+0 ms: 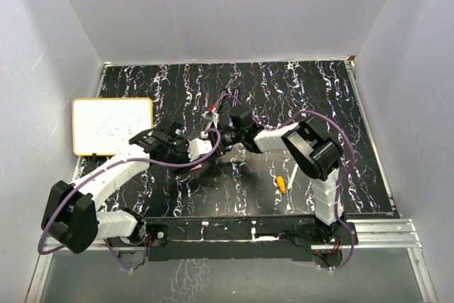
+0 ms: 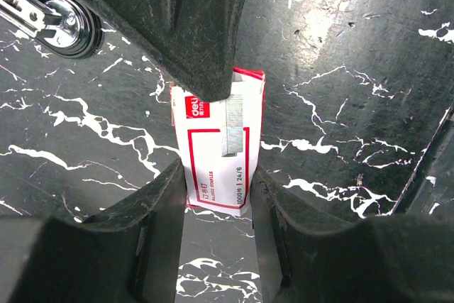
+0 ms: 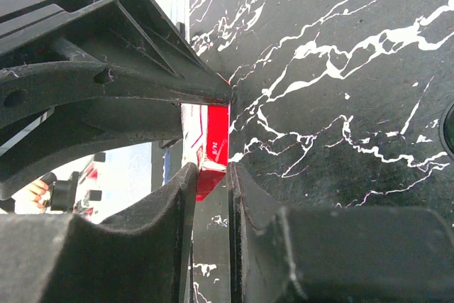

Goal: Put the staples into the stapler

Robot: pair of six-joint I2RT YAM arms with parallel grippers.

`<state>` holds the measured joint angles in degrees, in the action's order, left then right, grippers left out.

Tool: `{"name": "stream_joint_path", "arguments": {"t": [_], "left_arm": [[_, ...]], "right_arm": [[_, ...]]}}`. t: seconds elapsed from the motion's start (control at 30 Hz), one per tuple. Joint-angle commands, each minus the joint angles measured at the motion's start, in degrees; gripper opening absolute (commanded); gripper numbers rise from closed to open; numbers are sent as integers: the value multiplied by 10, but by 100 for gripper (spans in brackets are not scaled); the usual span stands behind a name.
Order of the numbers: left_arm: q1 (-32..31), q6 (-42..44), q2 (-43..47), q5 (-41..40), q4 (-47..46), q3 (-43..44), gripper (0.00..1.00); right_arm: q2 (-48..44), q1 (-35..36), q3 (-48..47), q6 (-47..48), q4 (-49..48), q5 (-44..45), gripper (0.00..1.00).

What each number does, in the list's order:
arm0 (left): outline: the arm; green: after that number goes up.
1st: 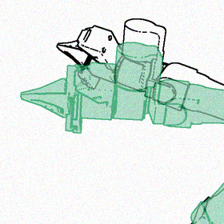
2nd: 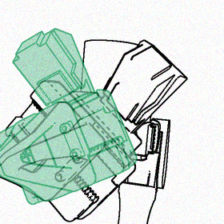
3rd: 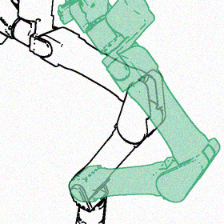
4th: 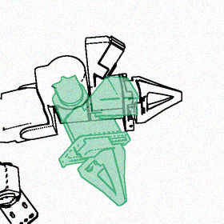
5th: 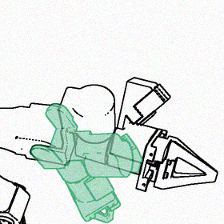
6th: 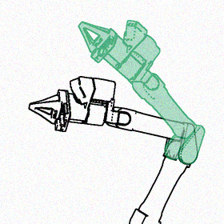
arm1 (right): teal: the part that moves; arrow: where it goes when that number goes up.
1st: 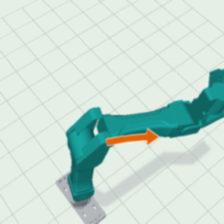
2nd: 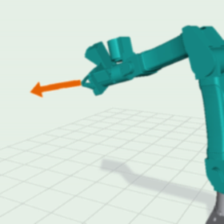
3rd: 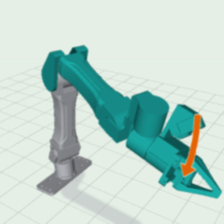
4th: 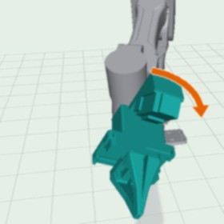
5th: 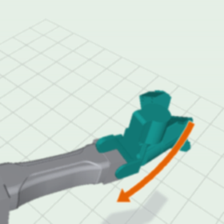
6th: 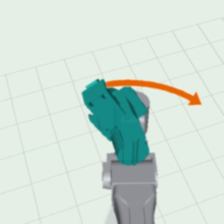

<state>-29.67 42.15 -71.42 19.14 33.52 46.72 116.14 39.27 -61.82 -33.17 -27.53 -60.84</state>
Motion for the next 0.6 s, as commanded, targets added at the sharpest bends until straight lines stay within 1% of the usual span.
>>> {"name": "stream_joint_path", "arguments": {"t": [0.0,0.13,0.2,0.27,0.33,0.43,0.57], "left_arm": [[-1,9,20,3,11,-10,26],[0,9,19,3,11,-10,26],[0,9,19,3,11,-10,26],[-1,9,17,2,11,-11,26],[-1,9,13,1,10,-12,26],[-2,5,7,-2,8,-12,26],[-2,0,-1,-4,7,-10,26]], "right_arm": [[9,0,-19,16,-34,-53,24],[10,0,-17,18,-34,-55,26],[9,0,-18,19,-27,-46,29],[9,0,-24,32,0,-28,33],[9,0,-35,53,40,-11,34],[9,0,-46,72,73,7,37],[8,0,-49,74,79,9,35]]}}
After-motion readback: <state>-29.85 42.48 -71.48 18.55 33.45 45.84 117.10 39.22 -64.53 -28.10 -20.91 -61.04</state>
